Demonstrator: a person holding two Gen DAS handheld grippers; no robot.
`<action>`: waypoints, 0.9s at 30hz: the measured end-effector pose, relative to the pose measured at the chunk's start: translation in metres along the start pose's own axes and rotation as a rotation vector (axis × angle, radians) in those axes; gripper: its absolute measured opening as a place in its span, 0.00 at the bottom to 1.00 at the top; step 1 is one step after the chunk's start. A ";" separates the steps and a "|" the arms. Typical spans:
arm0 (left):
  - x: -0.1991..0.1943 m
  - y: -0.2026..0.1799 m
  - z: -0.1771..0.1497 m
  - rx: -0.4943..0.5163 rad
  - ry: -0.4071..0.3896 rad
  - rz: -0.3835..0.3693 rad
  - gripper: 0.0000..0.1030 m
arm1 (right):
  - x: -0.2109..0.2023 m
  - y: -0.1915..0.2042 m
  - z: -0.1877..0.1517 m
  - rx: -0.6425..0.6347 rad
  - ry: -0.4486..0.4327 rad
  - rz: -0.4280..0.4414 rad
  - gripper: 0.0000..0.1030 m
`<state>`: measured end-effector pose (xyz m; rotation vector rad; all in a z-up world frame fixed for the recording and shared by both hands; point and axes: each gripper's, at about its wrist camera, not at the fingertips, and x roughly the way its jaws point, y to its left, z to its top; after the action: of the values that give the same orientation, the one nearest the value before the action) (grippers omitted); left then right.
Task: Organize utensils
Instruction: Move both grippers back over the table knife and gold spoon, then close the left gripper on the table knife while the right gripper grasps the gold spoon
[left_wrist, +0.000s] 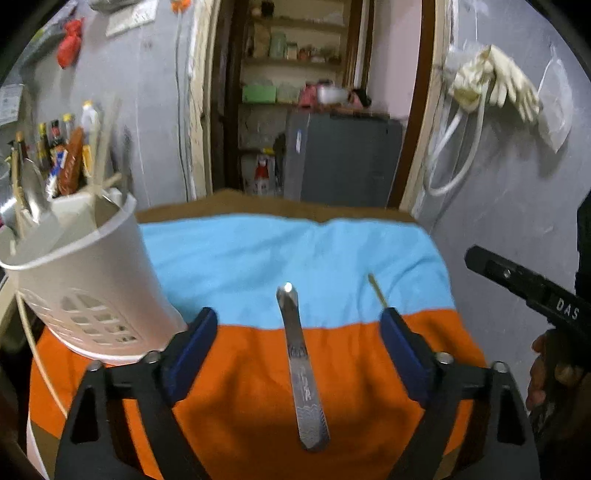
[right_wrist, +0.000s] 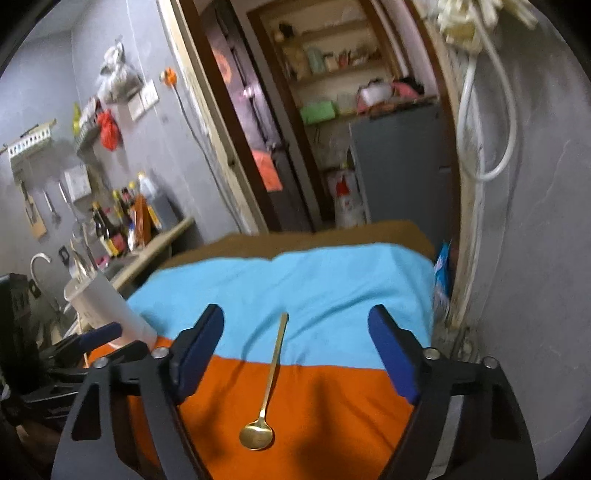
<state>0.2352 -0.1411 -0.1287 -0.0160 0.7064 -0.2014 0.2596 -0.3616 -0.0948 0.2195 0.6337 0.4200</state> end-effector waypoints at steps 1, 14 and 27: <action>0.006 0.000 -0.001 0.005 0.022 0.001 0.65 | 0.006 0.000 -0.001 -0.003 0.023 0.003 0.68; 0.076 0.002 -0.005 0.040 0.283 0.019 0.38 | 0.062 -0.003 -0.022 -0.029 0.264 0.030 0.33; 0.089 0.016 0.007 -0.004 0.293 0.027 0.13 | 0.068 -0.006 -0.022 -0.010 0.293 0.054 0.32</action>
<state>0.3086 -0.1427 -0.1814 0.0195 0.9988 -0.1779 0.2971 -0.3357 -0.1496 0.1666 0.9139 0.5127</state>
